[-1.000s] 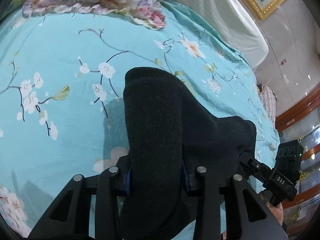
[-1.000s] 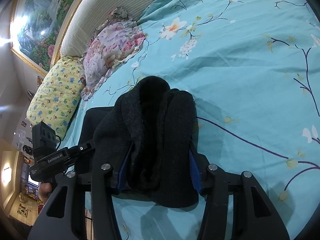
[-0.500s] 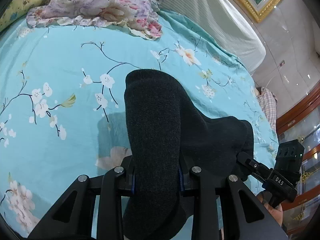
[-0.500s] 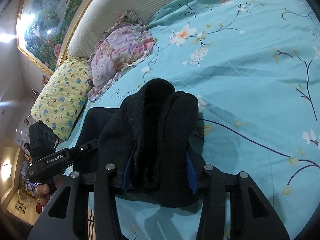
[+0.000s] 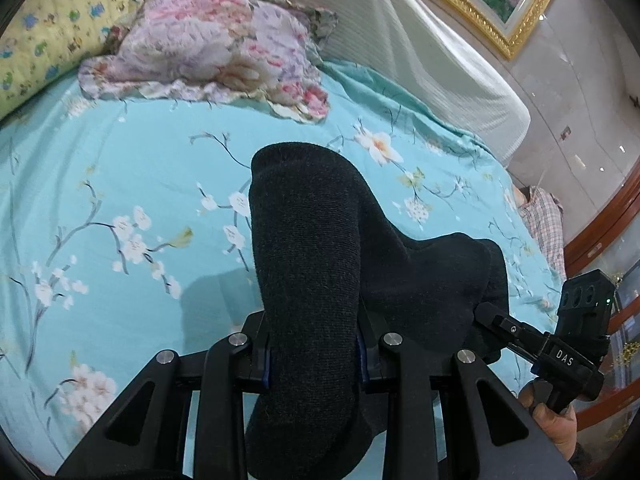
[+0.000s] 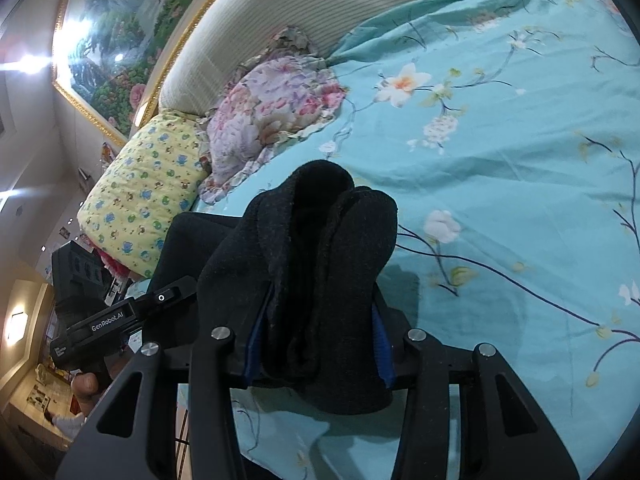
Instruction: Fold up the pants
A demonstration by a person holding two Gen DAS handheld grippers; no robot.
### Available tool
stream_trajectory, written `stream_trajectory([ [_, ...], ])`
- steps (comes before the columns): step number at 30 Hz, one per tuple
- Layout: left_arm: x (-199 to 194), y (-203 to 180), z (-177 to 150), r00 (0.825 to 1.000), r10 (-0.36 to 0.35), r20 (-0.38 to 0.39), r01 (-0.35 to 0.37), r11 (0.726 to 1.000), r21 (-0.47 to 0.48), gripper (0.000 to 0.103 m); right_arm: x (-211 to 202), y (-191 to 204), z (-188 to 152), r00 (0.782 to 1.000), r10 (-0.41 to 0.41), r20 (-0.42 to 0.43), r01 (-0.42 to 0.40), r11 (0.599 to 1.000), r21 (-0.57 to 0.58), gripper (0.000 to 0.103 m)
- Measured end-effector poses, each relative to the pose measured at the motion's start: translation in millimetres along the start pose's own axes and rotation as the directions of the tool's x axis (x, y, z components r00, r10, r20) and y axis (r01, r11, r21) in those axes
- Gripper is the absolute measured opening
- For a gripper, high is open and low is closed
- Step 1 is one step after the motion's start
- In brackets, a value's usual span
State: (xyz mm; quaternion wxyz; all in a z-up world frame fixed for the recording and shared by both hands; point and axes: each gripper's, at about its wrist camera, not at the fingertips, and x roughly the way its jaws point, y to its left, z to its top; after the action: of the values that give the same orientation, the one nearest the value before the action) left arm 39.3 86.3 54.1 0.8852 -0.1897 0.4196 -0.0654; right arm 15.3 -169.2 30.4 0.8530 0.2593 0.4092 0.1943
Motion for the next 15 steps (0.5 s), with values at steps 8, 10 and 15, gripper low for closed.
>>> stream_trajectory([
  [8, -26, 15, 0, 0.998, 0.041, 0.044, -0.04, 0.999, -0.017, 0.029, 14, 21, 6, 0.999, 0.033, -0.019, -0.034, 0.999, -0.037, 0.046],
  [10, -32, 21, 1, 0.997, 0.051, 0.055, -0.05, 0.998, -0.025, 0.029, 18, 27, 7, 0.999, 0.04, -0.025, -0.041, 0.998, -0.049, 0.046],
  [15, -42, 35, 5, 0.994, 0.081, 0.076, -0.078, 0.996, -0.044, 0.029, 31, 41, 11, 0.998, 0.056, -0.043, -0.059, 0.995, -0.078, 0.046],
])
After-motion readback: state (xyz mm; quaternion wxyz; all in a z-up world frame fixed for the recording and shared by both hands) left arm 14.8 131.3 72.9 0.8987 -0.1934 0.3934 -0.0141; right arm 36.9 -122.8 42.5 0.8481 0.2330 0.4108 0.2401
